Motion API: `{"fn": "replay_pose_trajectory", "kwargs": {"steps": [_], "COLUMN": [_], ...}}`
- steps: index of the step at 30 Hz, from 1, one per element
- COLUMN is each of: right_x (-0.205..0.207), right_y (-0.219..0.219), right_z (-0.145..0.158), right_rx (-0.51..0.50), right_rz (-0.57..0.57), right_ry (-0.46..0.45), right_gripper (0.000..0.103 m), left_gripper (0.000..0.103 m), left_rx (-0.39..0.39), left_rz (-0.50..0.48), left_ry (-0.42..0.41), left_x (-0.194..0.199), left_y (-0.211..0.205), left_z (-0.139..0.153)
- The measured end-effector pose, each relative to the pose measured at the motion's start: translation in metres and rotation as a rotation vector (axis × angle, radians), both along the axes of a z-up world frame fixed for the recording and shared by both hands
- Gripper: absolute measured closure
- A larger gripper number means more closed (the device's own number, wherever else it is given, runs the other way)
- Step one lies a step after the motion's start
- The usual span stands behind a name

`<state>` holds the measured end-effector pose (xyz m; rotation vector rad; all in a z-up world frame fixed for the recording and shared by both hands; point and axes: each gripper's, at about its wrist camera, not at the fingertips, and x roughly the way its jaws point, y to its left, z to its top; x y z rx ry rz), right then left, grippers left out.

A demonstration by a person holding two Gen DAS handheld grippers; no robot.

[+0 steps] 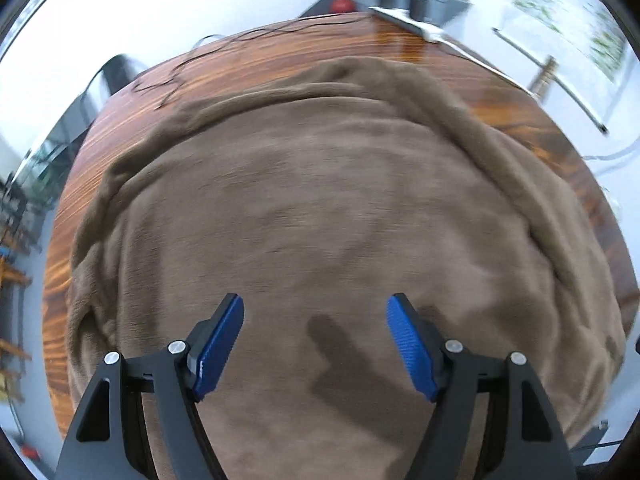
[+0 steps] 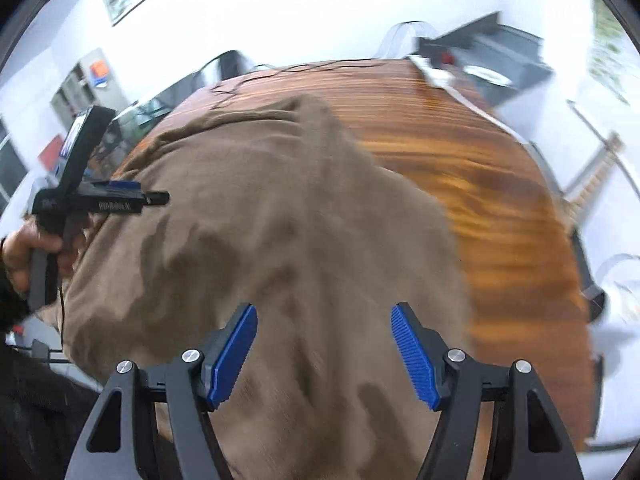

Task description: Fold clothes

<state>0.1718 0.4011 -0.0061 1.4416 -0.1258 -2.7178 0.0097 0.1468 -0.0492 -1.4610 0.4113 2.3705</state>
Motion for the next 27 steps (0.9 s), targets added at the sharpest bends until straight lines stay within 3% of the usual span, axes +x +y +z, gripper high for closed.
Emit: {"fn": "replay_pose_trajectory", "kwargs": {"steps": [6,10,19,27], "right_x": [0.099,0.127,0.093,0.068], "right_y": [0.020,0.006,-0.014,-0.032], "right_z": [0.009,-0.005,-0.032,-0.066], "right_rx": [0.016,0.018,0.060,0.144], "right_rz": [-0.031,-0.002,0.078,0.197], "right_ry": [-0.063,-0.127,-0.082,-0.131], "right_gripper": [0.032,0.032,0.032,0.032], "left_gripper": [0.025,0.025,0.025,0.025], "left_rx": [0.011,0.022,0.028,0.014], "left_rz": [-0.081,-0.100,-0.141,-0.097], "left_ry": [-0.022,-0.032,-0.022,-0.017], "left_x": [0.022,0.032,0.048,0.045], "left_y": [0.039,0.064,0.084,0.071], "left_z": [-0.005,-0.002,0.010,0.014]}}
